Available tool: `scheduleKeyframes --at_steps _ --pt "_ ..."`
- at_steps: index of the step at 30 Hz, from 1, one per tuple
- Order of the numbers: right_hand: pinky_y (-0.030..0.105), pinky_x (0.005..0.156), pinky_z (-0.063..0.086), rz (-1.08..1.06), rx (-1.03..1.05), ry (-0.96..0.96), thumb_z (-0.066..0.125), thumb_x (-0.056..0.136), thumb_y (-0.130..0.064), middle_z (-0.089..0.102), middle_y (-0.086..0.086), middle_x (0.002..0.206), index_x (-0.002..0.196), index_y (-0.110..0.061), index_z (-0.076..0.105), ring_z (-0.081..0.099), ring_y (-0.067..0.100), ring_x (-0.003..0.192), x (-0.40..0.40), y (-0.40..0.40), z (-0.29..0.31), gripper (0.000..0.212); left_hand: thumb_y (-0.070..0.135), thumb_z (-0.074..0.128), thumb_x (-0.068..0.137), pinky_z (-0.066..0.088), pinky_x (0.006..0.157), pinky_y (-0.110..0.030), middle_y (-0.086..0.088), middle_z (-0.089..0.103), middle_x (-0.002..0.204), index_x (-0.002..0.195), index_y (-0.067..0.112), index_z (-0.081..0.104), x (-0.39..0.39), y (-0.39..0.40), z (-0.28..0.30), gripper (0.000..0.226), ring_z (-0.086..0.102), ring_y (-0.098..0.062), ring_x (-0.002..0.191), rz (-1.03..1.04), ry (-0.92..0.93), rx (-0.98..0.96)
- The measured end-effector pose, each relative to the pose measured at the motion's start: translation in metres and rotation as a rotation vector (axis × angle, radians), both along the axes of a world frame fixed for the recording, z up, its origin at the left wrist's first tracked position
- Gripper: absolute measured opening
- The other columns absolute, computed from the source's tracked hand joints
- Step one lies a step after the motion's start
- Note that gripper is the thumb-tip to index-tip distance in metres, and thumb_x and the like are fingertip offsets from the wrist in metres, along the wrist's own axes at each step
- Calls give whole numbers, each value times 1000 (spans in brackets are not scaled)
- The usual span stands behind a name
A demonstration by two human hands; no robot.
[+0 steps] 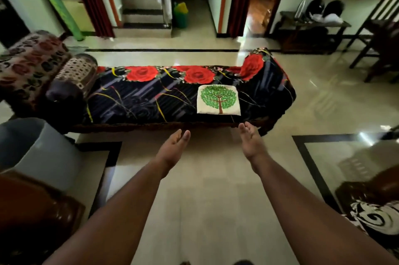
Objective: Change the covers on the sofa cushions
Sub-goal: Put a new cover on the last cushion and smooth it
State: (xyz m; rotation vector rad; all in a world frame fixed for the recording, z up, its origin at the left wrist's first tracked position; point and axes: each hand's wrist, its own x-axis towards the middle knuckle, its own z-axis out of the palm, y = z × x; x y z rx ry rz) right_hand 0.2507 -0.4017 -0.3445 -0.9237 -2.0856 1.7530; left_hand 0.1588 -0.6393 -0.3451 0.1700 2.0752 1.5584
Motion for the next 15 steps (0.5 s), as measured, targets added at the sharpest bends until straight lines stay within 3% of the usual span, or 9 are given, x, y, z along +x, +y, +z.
scheduleKeyframes --at_steps 2,6,9,15 --pt "28 100 35 -12 -8 -11 49 98 -56 43 5 155 156 -16 32 43 15 136 -28 25 -8 72 68 52 90 32 118 -38 4 38 159 157 23 34 -41 26 -5 82 38 -13 143 -16 -2 -13" --pt "32 108 37 -58 -33 -34 51 98 -55 45 8 154 155 -15 35 45 18 139 -94 90 -38 72 81 53 73 36 117 -40 3 44 155 154 23 39 -120 93 -34 101 43 -14 139 -40 -5 -58" --pt "33 113 36 -91 -63 -35 52 100 -49 46 9 154 154 -11 36 45 18 139 -147 143 -63 67 73 53 82 31 110 -26 -1 41 157 155 18 37 -175 147 -56 93 40 -14 142 -57 3 -81" --pt "25 103 37 -89 -108 -89 55 101 -41 54 8 144 148 -8 43 50 10 119 -257 239 -88 59 60 51 96 29 104 -23 -3 42 157 155 18 37 -283 238 -84 74 40 -15 142 -45 -5 -187"
